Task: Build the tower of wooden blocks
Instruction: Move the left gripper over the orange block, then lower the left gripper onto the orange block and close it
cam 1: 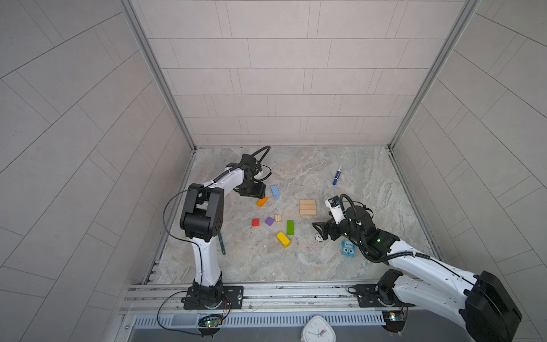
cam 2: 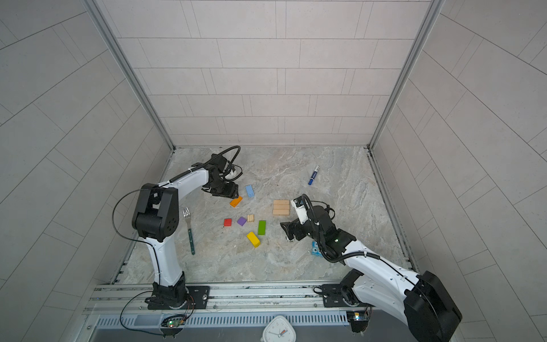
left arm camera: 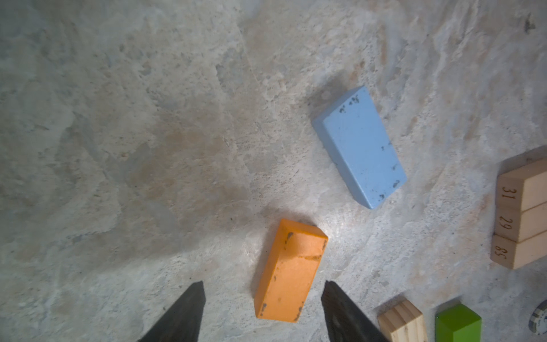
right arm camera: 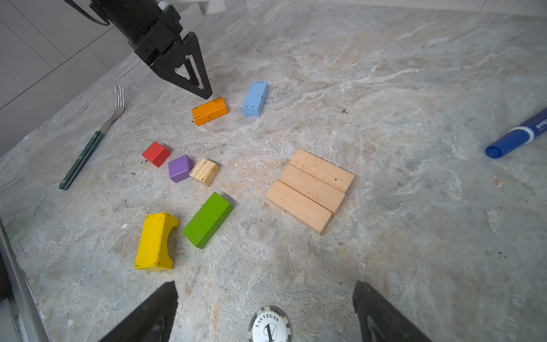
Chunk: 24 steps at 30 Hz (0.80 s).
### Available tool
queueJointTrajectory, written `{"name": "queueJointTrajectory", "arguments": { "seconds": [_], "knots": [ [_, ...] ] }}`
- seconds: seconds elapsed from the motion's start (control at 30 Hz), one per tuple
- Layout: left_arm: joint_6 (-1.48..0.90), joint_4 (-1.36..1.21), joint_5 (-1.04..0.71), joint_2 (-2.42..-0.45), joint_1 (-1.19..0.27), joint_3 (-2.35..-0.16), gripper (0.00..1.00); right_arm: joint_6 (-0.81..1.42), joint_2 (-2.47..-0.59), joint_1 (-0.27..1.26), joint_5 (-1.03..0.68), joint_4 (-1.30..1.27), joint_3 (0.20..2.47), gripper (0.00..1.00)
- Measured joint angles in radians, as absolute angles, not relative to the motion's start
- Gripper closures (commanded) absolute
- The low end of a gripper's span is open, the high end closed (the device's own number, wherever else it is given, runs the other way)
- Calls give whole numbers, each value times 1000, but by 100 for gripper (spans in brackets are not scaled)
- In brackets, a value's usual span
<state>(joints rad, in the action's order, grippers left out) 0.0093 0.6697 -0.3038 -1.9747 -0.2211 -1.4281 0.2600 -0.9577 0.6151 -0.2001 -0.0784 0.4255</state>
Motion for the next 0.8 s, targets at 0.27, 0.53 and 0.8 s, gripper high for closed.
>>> {"name": "queueJointTrajectory", "arguments": {
  "seconds": [0.27,0.53,0.8],
  "knots": [
    [23,659,-314,-1975,-230,-1409,36,253,-969,615,-202,-103,411,6],
    [30,659,-304,-1975,-256,-1406,40,250,-998,615,-204,-104,411,6],
    [35,659,-283,-1975,-278,-1406,43,250,-995,616,-203,-107,411,6]
  ]
}}
